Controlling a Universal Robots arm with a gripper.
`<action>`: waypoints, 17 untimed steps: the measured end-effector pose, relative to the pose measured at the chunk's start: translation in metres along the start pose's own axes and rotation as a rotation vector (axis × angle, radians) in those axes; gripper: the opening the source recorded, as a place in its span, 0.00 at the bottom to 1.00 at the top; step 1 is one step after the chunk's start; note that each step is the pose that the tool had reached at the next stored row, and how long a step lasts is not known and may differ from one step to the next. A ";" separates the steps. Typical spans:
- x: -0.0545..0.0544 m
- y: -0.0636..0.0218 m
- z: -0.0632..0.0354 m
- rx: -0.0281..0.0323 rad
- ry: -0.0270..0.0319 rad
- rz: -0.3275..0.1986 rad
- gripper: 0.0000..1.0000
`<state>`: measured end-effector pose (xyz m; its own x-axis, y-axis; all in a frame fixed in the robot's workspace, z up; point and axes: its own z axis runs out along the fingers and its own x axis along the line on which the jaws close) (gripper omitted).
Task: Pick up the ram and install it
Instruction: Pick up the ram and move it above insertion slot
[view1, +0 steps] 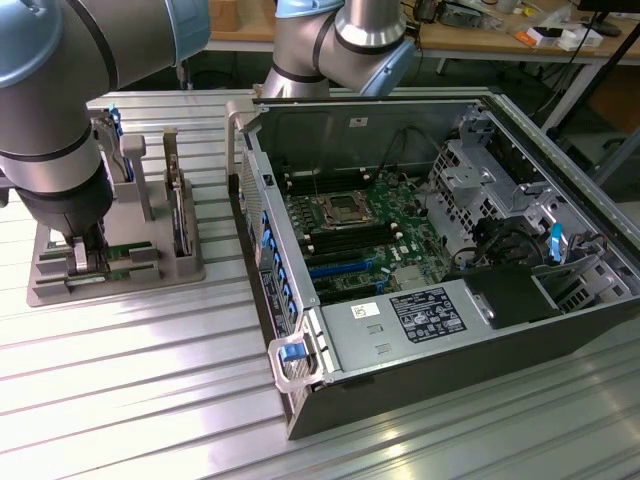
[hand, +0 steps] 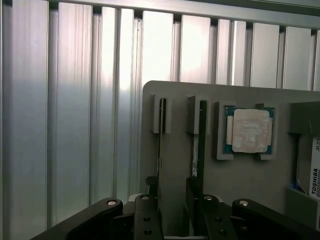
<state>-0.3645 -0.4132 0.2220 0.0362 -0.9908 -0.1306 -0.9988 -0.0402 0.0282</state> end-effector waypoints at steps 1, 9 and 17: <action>0.000 0.0000 0.0015 0.0001 0.0022 0.000 0.36; 0.000 -0.0004 0.0137 0.0002 0.0308 0.004 0.36; 0.000 -0.0006 0.0177 0.0005 0.0488 0.012 0.36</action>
<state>-0.3645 -0.4112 0.2043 0.0258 -0.9963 -0.0817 -0.9992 -0.0283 0.0289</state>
